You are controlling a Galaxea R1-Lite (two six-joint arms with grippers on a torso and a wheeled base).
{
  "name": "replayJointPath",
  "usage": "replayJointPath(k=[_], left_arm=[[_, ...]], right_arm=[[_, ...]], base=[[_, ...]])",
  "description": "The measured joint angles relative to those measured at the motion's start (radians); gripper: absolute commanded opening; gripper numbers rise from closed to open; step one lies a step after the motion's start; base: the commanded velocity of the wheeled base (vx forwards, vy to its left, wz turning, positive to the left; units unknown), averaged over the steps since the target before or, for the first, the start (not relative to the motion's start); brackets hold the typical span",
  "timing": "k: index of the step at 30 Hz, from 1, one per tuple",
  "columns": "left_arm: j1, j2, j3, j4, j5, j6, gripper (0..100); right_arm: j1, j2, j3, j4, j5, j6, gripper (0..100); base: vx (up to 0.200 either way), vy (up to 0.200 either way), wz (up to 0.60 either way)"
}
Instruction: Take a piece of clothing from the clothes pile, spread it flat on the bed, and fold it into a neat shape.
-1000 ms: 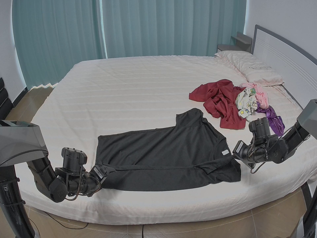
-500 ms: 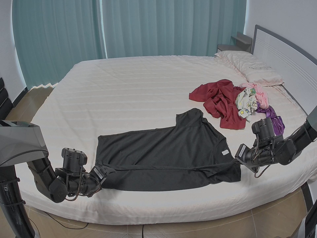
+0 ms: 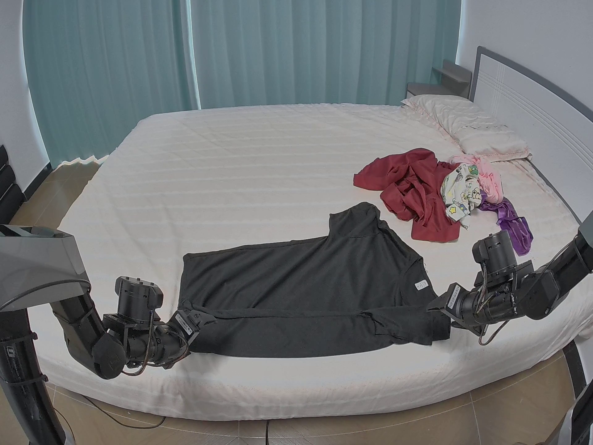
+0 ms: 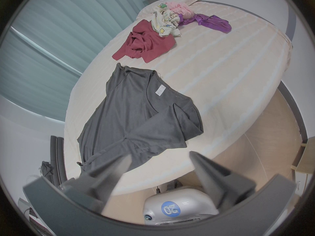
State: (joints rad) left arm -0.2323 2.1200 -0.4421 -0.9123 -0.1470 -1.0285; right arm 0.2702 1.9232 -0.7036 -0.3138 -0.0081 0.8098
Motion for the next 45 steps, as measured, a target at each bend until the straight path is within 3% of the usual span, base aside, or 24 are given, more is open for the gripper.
replayJointPath(k=[11,28,45], left_arm=[[0.000,0.000,0.001,0.000,0.000,0.000,100],[0.000,0.000,0.000,0.000,0.000,0.000,100],[-0.001,0.000,0.000,0.000,0.000,0.000,100]], right_arm=[[-0.029,0.031,0.021,-0.034,0.038,-0.056,100],[-0.073,0.252,-0.011,-0.360,0.105,-0.144,100],[-0.108,0.384,-0.120,-0.386,0.116,-0.163,100]], base=[[0.000,0.000,0.00],[0.000,0.000,0.00],[0.000,0.000,0.00]])
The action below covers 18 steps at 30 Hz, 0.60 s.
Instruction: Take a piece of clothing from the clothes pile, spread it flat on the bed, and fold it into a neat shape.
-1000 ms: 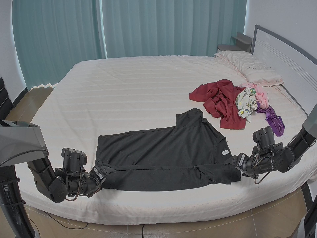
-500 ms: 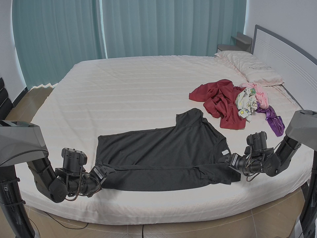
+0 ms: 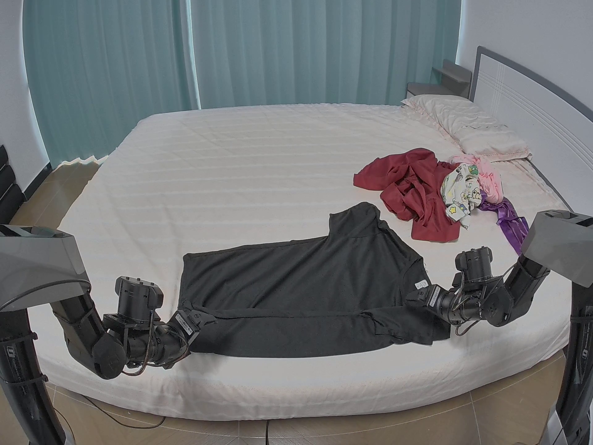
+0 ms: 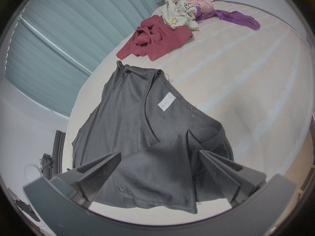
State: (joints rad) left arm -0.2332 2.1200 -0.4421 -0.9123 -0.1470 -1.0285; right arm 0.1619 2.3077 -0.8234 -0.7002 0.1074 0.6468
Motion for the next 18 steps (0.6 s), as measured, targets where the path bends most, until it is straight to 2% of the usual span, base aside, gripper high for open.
replayJointPath(k=[1,2,18], left_arm=[[0.000,0.000,0.000,0.000,0.000,0.000,100],[0.000,0.000,0.000,0.000,0.000,0.000,100],[0.000,0.000,0.000,0.000,0.000,0.000,100]], right_arm=[[-0.003,0.005,-0.006,0.000,0.000,0.000,100],[-0.005,0.011,-0.011,-0.001,0.001,0.000,0],[-0.026,0.052,-0.075,-0.001,0.001,0.011,0]], base=[[0.000,0.000,0.00],[0.000,0.000,0.00],[0.000,0.000,0.00]])
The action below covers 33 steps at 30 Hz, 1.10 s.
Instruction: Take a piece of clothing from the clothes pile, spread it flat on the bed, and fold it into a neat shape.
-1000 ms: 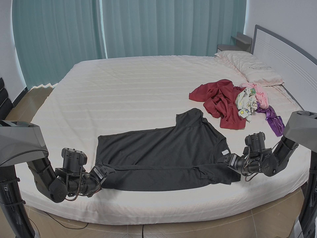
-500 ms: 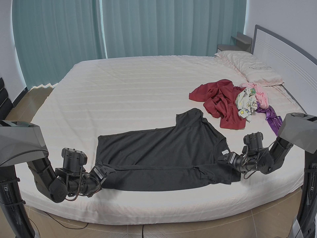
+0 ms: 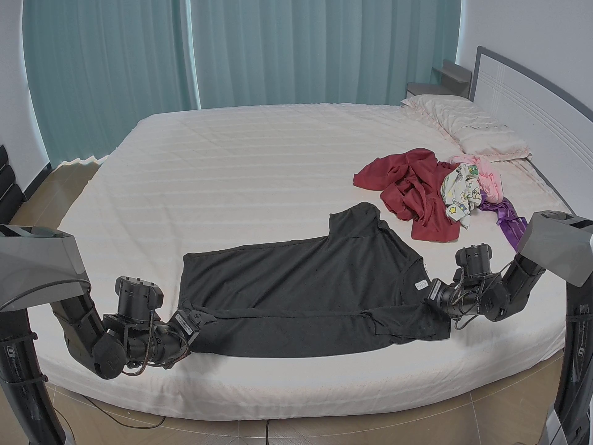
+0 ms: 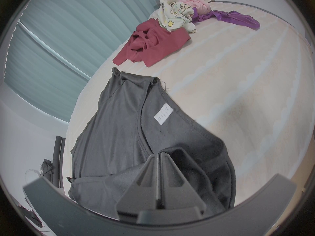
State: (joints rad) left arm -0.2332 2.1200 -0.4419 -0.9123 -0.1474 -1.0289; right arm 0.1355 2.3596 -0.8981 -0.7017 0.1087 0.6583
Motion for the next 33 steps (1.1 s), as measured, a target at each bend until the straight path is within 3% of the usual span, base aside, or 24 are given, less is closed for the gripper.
replayJointPath(k=[13,14,25,33], left_arm=[[0.000,0.000,0.000,-0.001,0.000,0.000,100],[0.000,0.000,0.000,-0.001,0.000,0.000,100],[0.000,0.000,0.000,0.000,0.000,0.000,100],[0.000,0.000,0.000,0.000,0.000,0.000,100]], right_arm=[[-0.019,0.017,-0.034,-0.039,0.011,-0.006,0],[-0.020,0.019,-0.035,-0.050,0.013,-0.007,100],[-0.020,0.007,0.003,-0.122,-0.004,0.016,100],[0.037,-0.120,0.143,-0.114,-0.015,0.244,100]], base=[[0.000,0.000,0.00],[0.000,0.000,0.00],[0.000,0.000,0.00],[0.000,0.000,0.00]])
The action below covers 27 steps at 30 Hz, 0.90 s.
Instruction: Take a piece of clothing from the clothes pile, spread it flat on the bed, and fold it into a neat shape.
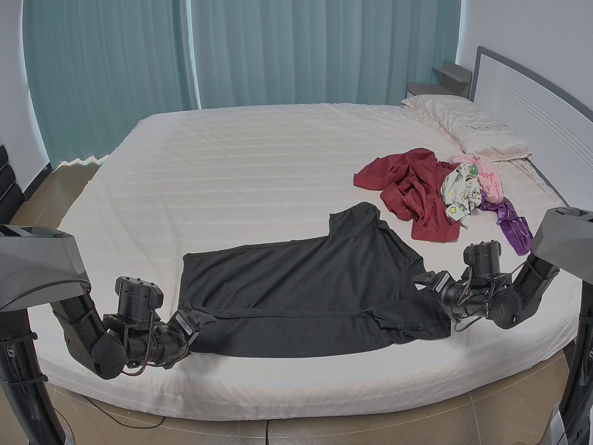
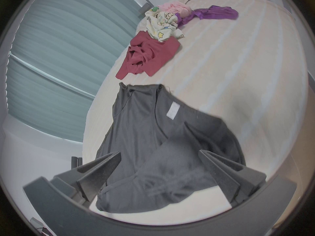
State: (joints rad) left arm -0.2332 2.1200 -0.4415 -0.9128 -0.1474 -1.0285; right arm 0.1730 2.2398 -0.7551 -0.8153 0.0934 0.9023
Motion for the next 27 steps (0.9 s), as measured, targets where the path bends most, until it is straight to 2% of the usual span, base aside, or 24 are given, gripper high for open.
replayJointPath(k=[4,9,27], left_arm=[[0.000,0.000,0.000,0.000,0.000,0.000,100],[0.000,0.000,0.000,0.000,0.000,0.000,100],[0.000,0.000,0.000,0.000,0.000,0.000,100]], right_arm=[[0.041,-0.044,0.069,-0.003,-0.050,0.050,100],[0.075,-0.046,0.097,-0.008,-0.120,0.063,100],[0.134,0.053,0.081,-0.059,-0.134,0.064,100]], base=[[0.000,0.000,0.00],[0.000,0.000,0.00],[0.000,0.000,0.00]])
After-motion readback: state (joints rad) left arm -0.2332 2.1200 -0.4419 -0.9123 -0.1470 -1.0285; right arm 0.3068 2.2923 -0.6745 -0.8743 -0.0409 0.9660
